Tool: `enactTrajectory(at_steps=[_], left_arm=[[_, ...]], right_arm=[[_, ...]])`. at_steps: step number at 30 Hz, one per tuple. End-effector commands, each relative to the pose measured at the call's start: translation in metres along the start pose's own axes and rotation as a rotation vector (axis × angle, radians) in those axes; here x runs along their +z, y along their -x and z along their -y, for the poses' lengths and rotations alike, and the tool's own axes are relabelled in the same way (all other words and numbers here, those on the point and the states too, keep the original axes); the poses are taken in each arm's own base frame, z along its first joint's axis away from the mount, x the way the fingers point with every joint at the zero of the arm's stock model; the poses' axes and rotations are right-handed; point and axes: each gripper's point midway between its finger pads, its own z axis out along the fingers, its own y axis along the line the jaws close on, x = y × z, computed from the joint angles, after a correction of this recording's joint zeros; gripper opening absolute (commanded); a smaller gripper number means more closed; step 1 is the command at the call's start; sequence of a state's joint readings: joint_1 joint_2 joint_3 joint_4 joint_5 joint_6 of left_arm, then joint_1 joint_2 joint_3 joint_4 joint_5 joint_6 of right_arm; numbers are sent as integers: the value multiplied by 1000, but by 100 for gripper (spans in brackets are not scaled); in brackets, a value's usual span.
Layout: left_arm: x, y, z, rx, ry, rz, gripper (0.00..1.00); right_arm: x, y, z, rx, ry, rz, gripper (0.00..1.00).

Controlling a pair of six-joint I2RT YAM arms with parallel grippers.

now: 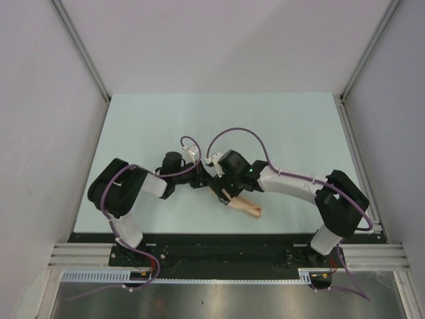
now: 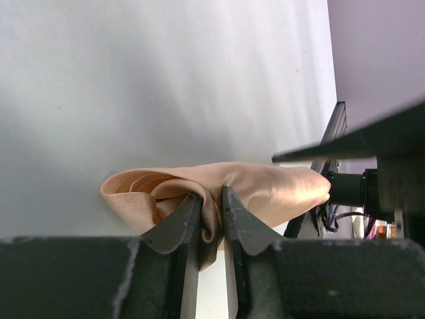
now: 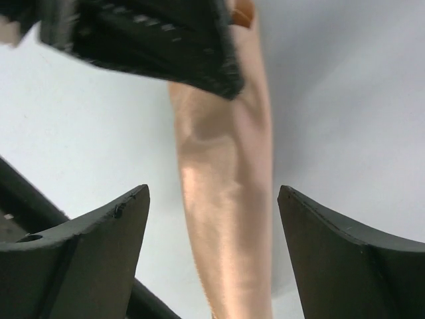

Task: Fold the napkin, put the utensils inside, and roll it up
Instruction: Roll the napkin with the utensil

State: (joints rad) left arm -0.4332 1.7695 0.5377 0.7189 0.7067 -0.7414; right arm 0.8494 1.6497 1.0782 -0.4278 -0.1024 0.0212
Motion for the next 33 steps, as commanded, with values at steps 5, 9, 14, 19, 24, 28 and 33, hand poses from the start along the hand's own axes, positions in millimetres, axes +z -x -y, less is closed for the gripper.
enactTrajectory(at_steps=[5, 9, 14, 19, 24, 28, 33], left_arm=[[5, 14, 7, 51, -7, 30, 21], [5, 15, 7, 54, -7, 30, 22], [5, 16, 8, 55, -8, 31, 22], [5, 16, 7, 52, -6, 33, 23], [4, 19, 9, 62, -5, 42, 28], [-3, 23, 10, 66, 1, 57, 47], [-17, 36, 6, 54, 13, 109, 64]], right_arm=[[1, -7, 12, -208, -326, 0, 85], [2, -12, 14, -249, -377, -20, 85], [8, -22, 3, -283, -344, -44, 85], [14, -31, -2, -280, -310, -67, 84], [20, -43, 9, -259, -332, -120, 76], [20, -49, 16, -222, -336, -138, 66], [19, -54, 18, -202, -329, -148, 55]])
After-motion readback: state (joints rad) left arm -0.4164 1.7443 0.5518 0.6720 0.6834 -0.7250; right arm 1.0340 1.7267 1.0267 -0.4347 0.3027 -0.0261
